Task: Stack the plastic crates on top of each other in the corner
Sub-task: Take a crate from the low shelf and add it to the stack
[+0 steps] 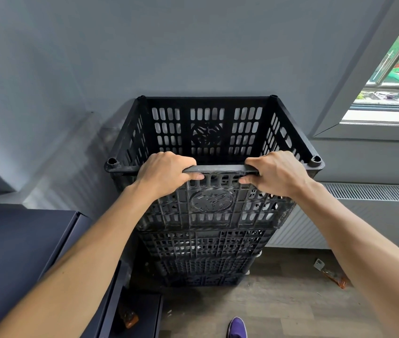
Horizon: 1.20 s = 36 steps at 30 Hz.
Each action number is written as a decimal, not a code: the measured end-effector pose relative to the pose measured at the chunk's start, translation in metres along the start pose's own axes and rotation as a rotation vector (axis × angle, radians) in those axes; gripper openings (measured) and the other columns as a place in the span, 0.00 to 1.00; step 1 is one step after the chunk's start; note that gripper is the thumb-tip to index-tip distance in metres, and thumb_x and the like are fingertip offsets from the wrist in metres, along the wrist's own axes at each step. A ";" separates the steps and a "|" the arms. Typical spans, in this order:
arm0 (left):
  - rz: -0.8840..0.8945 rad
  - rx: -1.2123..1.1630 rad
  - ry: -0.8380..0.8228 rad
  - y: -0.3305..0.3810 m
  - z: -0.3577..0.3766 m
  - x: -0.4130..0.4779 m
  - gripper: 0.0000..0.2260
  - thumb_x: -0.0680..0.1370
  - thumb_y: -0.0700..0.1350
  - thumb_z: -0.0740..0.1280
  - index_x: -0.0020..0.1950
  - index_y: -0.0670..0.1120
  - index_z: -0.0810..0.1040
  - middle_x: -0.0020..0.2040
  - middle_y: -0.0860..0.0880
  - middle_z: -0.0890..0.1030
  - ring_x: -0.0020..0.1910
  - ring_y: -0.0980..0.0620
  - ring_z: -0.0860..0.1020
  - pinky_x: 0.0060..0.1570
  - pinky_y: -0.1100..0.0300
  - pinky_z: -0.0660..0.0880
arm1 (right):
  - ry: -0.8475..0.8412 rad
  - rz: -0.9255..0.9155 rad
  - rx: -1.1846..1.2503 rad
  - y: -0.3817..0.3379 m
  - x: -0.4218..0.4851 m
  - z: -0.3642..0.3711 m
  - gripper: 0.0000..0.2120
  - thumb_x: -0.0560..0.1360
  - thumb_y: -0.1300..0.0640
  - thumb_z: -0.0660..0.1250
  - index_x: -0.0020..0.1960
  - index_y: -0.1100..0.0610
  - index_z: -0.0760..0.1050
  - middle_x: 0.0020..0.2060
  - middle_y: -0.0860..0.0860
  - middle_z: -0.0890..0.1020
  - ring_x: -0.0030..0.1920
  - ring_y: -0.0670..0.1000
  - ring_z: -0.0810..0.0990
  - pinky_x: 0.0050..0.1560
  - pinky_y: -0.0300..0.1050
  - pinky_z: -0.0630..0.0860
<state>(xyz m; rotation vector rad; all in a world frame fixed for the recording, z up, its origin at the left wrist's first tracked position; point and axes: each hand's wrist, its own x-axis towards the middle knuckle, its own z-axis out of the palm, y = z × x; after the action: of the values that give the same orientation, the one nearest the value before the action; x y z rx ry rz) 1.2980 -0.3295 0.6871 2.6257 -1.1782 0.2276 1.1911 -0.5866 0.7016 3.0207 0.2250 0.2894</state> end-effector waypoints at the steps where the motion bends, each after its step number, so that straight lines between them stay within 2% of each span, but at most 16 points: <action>1: 0.003 0.002 0.001 0.000 0.000 0.000 0.21 0.75 0.68 0.59 0.52 0.54 0.80 0.25 0.53 0.72 0.26 0.55 0.72 0.38 0.57 0.70 | 0.003 -0.003 -0.004 0.001 0.000 0.000 0.18 0.75 0.36 0.65 0.43 0.51 0.74 0.24 0.43 0.69 0.26 0.50 0.70 0.31 0.43 0.72; 4: 0.007 0.001 0.001 0.000 0.001 0.001 0.18 0.75 0.67 0.60 0.48 0.55 0.79 0.25 0.54 0.71 0.26 0.55 0.72 0.38 0.56 0.73 | -0.008 -0.009 0.000 0.002 0.002 0.001 0.18 0.75 0.36 0.65 0.44 0.51 0.74 0.26 0.43 0.72 0.27 0.51 0.72 0.32 0.43 0.72; 7: -0.002 0.000 0.011 0.000 0.002 0.001 0.16 0.76 0.66 0.61 0.46 0.55 0.78 0.25 0.54 0.71 0.26 0.55 0.71 0.38 0.56 0.73 | -0.017 -0.010 0.004 0.003 0.004 0.001 0.18 0.75 0.36 0.65 0.45 0.51 0.75 0.28 0.45 0.75 0.29 0.53 0.77 0.34 0.45 0.76; 9: -0.006 0.003 0.023 0.000 0.004 0.001 0.16 0.76 0.65 0.62 0.46 0.55 0.78 0.25 0.54 0.71 0.26 0.55 0.71 0.37 0.56 0.72 | -0.008 -0.001 0.000 0.003 0.004 0.002 0.18 0.75 0.37 0.66 0.44 0.52 0.75 0.26 0.44 0.73 0.28 0.53 0.75 0.34 0.46 0.77; 17: -0.013 0.029 0.055 -0.002 0.006 0.000 0.18 0.75 0.67 0.61 0.44 0.53 0.78 0.24 0.54 0.71 0.26 0.54 0.72 0.39 0.55 0.76 | 0.027 0.060 -0.046 -0.003 0.000 0.003 0.18 0.74 0.37 0.67 0.44 0.53 0.75 0.23 0.42 0.64 0.26 0.52 0.67 0.32 0.43 0.65; 22: -0.025 0.039 0.081 -0.002 0.008 0.000 0.20 0.75 0.68 0.61 0.42 0.53 0.77 0.25 0.53 0.73 0.26 0.54 0.73 0.36 0.58 0.73 | 0.004 0.100 -0.020 -0.006 -0.001 0.003 0.18 0.74 0.36 0.67 0.41 0.49 0.68 0.24 0.42 0.68 0.27 0.51 0.70 0.32 0.43 0.65; 25: -0.040 0.042 0.096 -0.001 0.008 0.001 0.20 0.74 0.69 0.62 0.41 0.53 0.77 0.25 0.54 0.73 0.27 0.54 0.74 0.35 0.58 0.73 | 0.003 0.121 -0.011 -0.007 0.000 0.004 0.18 0.74 0.36 0.66 0.42 0.50 0.69 0.26 0.43 0.71 0.28 0.51 0.72 0.32 0.43 0.67; 27: -0.050 0.055 0.115 0.000 0.009 0.001 0.20 0.74 0.69 0.62 0.40 0.53 0.77 0.25 0.54 0.73 0.27 0.53 0.74 0.35 0.58 0.73 | 0.014 0.119 -0.008 -0.007 0.000 0.005 0.17 0.74 0.36 0.66 0.42 0.49 0.69 0.31 0.43 0.74 0.30 0.51 0.73 0.32 0.44 0.67; 32: -0.115 0.103 0.189 0.003 0.015 -0.004 0.25 0.72 0.73 0.58 0.39 0.52 0.78 0.25 0.53 0.74 0.27 0.53 0.74 0.33 0.61 0.67 | 0.071 0.146 -0.006 -0.011 -0.002 0.011 0.17 0.73 0.37 0.67 0.45 0.51 0.73 0.37 0.45 0.78 0.37 0.51 0.78 0.36 0.45 0.69; 36: -0.131 0.111 0.228 0.008 0.018 -0.007 0.24 0.72 0.72 0.59 0.41 0.53 0.79 0.28 0.55 0.76 0.30 0.54 0.75 0.34 0.61 0.65 | 0.085 0.189 0.028 -0.012 -0.005 0.015 0.16 0.73 0.37 0.67 0.45 0.51 0.73 0.38 0.45 0.79 0.40 0.51 0.80 0.46 0.48 0.75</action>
<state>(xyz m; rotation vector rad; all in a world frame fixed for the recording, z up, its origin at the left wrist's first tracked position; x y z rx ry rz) 1.2881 -0.3346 0.6690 2.6712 -0.9399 0.5642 1.1881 -0.5770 0.6843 3.0645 -0.0515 0.4335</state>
